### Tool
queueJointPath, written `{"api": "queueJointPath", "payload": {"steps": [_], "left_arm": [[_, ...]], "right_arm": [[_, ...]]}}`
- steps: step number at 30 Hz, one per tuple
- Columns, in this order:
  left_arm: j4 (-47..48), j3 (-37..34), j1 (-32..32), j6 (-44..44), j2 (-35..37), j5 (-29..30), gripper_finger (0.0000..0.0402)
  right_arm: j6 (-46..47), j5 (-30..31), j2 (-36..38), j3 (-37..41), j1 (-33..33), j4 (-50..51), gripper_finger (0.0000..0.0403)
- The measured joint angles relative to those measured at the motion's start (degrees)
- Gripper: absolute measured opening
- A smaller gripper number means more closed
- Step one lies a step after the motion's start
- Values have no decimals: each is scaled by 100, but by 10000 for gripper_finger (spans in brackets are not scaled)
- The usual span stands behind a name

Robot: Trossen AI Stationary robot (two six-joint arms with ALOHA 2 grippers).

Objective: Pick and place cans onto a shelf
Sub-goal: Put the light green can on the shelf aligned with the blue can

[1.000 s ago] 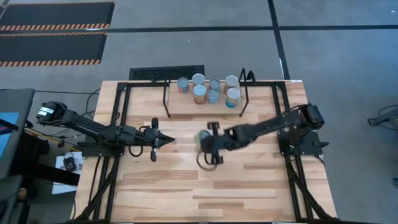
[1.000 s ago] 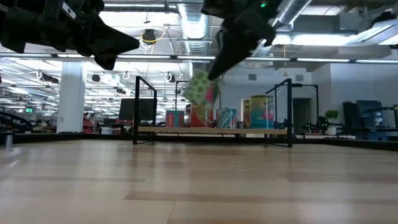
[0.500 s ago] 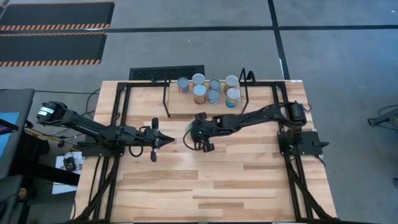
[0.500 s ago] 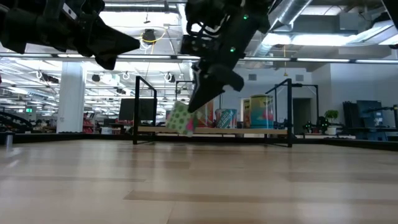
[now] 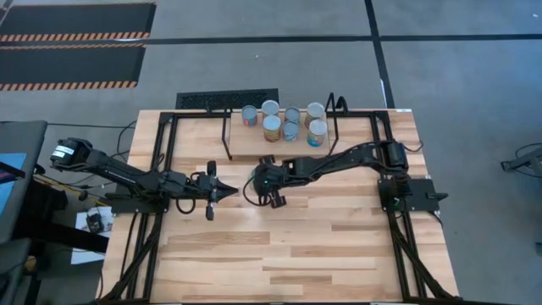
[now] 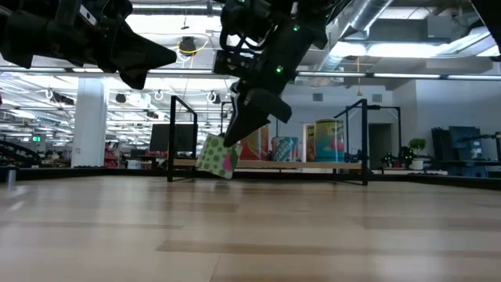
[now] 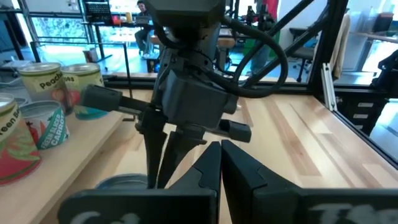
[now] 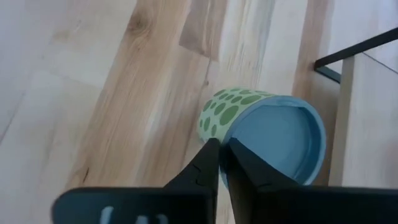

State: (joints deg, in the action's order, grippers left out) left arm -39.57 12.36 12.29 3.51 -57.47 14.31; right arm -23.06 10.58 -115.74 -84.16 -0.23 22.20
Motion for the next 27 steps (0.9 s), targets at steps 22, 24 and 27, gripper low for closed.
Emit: {"api": "queueJointPath", "payload": {"steps": [22,24,27], "left_arm": [[22,0,2,11,0,-2,0],[22,0,2,11,0,-2,0],[22,-2,2,13,0,-3,0]], "right_arm": [[371,-478,-2,0,232,-304,63],[376,-480,-2,0,232,-304,63],[479,-482,-2,0,232,-300,66]]}}
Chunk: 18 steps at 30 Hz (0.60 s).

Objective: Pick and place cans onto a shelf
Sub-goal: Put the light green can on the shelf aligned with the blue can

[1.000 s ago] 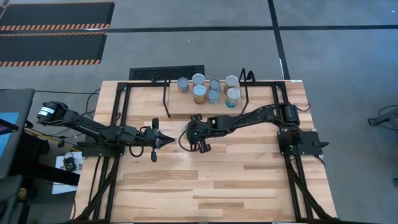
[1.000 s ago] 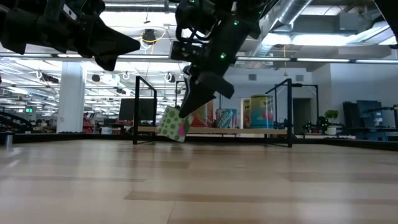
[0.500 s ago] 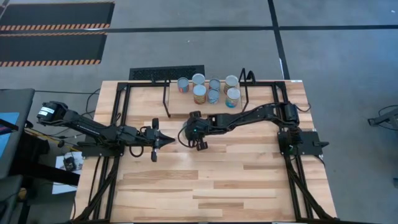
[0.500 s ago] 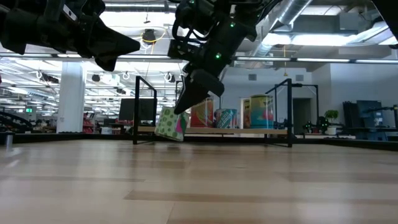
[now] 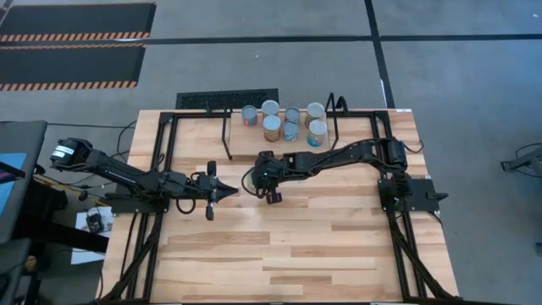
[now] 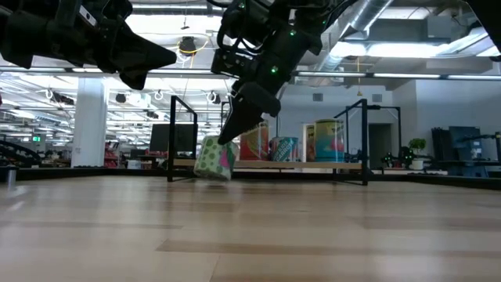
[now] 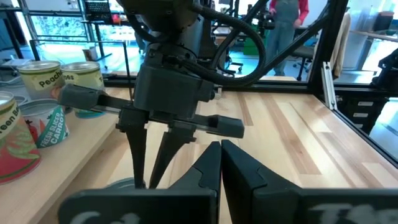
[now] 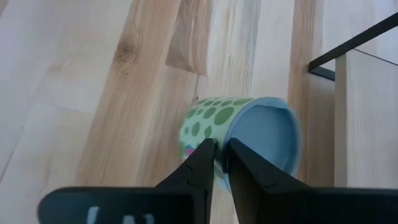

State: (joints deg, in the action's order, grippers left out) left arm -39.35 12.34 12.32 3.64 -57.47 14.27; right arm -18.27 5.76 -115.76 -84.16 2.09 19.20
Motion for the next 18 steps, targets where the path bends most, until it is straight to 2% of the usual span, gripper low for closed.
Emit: {"api": "queueJointPath", "payload": {"steps": [8,11,14,18], "left_arm": [[0,0,0,0,0,1,0],[0,0,0,5,0,-2,0],[4,0,0,30,0,-54,0],[111,-2,32,51,0,-55,0]], "right_arm": [[40,0,0,0,4,2,119],[-13,55,1,0,-16,33,127],[-202,322,207,22,-148,372,108],[-279,446,806,248,-462,244,43]]}}
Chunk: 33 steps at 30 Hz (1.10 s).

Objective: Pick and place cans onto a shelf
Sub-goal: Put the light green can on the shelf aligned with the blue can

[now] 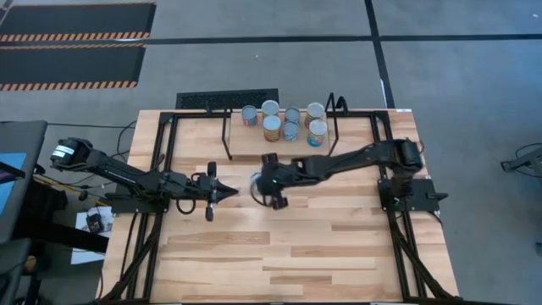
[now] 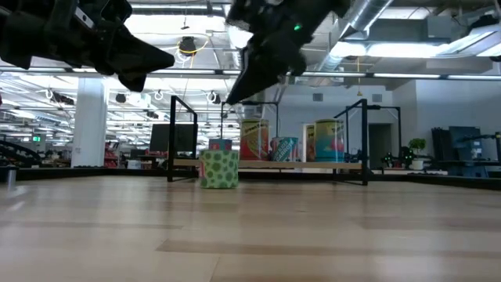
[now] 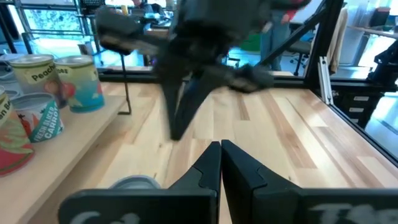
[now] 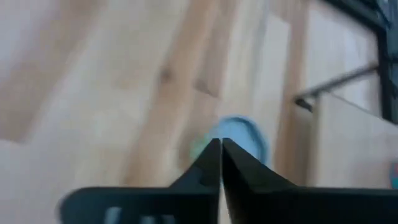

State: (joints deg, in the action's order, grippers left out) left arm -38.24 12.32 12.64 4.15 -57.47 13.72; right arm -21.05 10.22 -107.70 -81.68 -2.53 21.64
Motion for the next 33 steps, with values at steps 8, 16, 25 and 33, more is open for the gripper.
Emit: {"api": "queueJointPath", "payload": {"steps": [8,16,25,33], "left_arm": [[-12,-2,130,23,-68,29,0],[20,0,130,254,-74,45,0],[1358,709,140,307,-236,246,0],[2509,1794,239,1,-1270,409,35]], "right_arm": [[501,-330,1037,2092,-272,-2388,23],[819,-447,2139,3846,-430,-4479,10],[865,-437,3142,4925,-447,-5392,9],[902,-424,3555,5118,-447,-5219,16]]}}
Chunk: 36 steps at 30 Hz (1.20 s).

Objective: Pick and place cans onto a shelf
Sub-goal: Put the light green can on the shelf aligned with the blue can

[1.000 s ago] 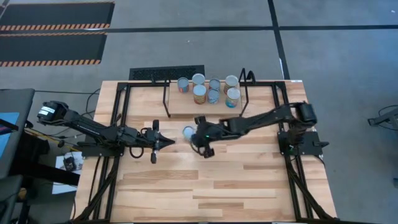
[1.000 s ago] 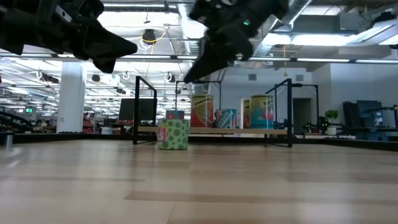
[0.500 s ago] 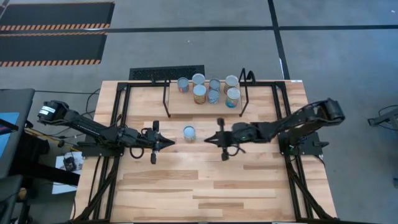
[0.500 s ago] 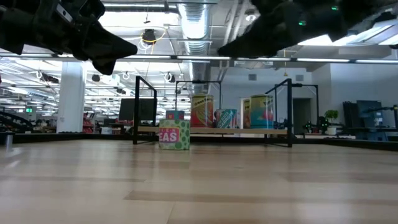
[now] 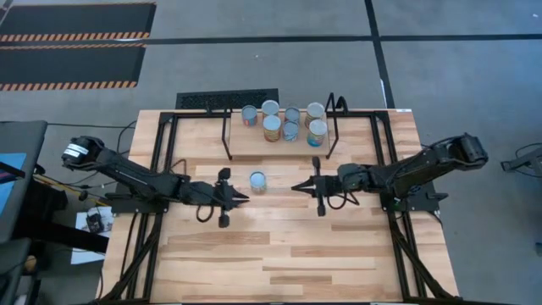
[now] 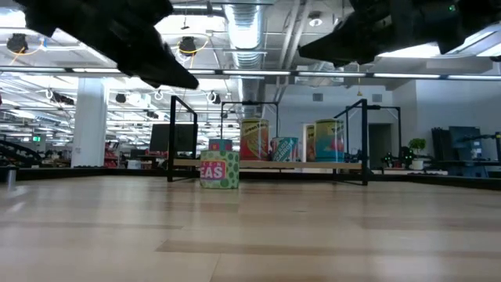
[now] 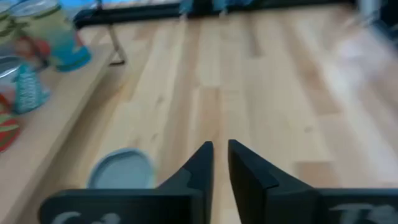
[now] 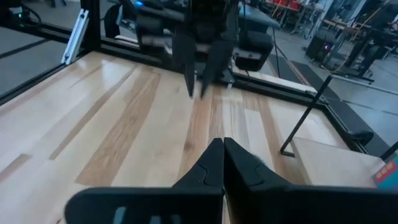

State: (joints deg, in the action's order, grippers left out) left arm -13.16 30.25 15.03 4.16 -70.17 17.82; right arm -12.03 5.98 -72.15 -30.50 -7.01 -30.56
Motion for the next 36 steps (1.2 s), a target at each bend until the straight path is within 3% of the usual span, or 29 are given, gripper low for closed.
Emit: {"api": "queueJointPath", "payload": {"steps": [6,12,19,36], "left_arm": [[1082,848,-113,-27,-801,683,81],[1632,1575,-389,-218,-1538,683,110],[2366,2234,-712,-418,-2207,634,114],[2450,2322,-1040,-549,-2624,106,101]], "right_arm": [[2,11,-23,-2,-3,31,15],[2,11,-23,-2,-4,72,11],[4,11,-23,-4,-2,158,18],[9,9,-25,-7,-4,156,13]]}}
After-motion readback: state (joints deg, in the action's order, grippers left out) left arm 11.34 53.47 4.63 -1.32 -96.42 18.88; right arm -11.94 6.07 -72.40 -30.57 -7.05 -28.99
